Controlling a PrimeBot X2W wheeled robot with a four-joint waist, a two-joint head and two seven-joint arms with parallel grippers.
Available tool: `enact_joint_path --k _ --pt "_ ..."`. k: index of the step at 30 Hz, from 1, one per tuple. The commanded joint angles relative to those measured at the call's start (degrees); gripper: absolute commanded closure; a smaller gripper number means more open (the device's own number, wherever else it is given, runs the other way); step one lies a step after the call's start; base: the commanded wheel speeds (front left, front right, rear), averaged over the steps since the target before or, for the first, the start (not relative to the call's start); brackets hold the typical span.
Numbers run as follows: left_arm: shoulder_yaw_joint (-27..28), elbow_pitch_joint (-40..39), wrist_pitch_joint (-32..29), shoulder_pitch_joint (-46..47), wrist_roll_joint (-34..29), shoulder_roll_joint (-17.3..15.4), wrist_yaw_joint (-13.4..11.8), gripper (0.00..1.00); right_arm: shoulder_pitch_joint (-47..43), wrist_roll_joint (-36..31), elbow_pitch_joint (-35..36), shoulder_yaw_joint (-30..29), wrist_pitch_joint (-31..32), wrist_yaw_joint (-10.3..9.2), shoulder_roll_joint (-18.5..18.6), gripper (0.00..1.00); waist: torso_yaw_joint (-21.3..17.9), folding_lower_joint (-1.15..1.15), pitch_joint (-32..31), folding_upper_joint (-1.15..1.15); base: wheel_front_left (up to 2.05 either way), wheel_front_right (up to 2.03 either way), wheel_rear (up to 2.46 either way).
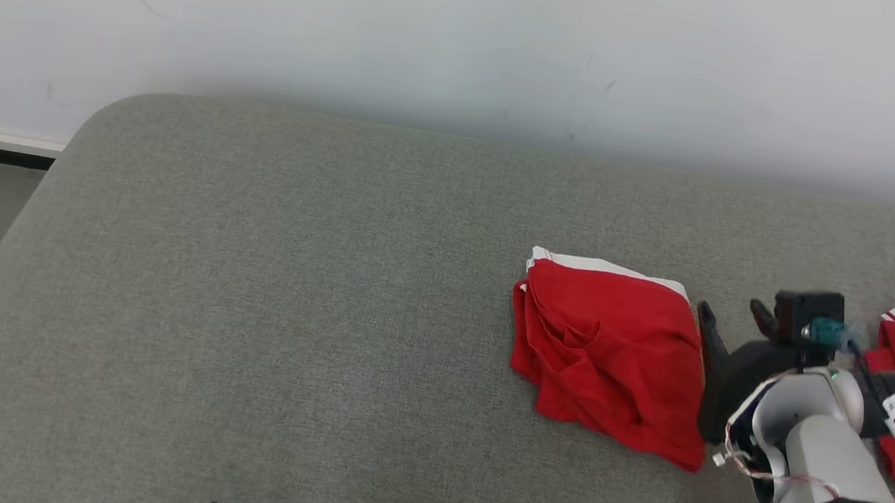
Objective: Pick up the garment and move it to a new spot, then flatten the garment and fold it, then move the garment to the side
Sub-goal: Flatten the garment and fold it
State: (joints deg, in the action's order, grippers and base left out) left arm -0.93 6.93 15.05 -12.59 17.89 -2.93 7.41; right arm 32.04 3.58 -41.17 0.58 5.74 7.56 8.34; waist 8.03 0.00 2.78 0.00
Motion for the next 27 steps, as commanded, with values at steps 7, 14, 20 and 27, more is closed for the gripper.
enact_joint_path --k 7,14,20,27 --pt "0.00 0.19 0.15 1.07 0.31 0.07 0.12 0.00 -4.02 -3.05 -2.92 3.12 -1.26 -0.17 -3.48 1.00 -0.60 0.00 0.55 0.00 0.00 0.00 0.00" --pt "-0.34 0.73 0.15 1.49 0.54 0.05 0.11 0.00 -4.35 7.03 -3.73 17.73 -0.26 -0.17 -5.43 1.00 -0.72 0.00 0.49 0.00 0.00 0.00 0.00" --pt "0.25 1.09 0.15 0.84 0.68 -0.09 0.12 0.00 -5.20 16.39 1.70 30.41 1.14 -0.17 -5.38 1.00 -1.50 0.00 -0.66 0.00 0.00 0.00 0.00" --pt "2.16 0.84 0.15 -0.62 0.69 -0.07 0.12 0.00 -6.89 19.89 7.55 31.52 -2.27 -0.17 -5.39 1.00 -4.25 0.00 -2.79 0.00 0.00 0.00 0.00"
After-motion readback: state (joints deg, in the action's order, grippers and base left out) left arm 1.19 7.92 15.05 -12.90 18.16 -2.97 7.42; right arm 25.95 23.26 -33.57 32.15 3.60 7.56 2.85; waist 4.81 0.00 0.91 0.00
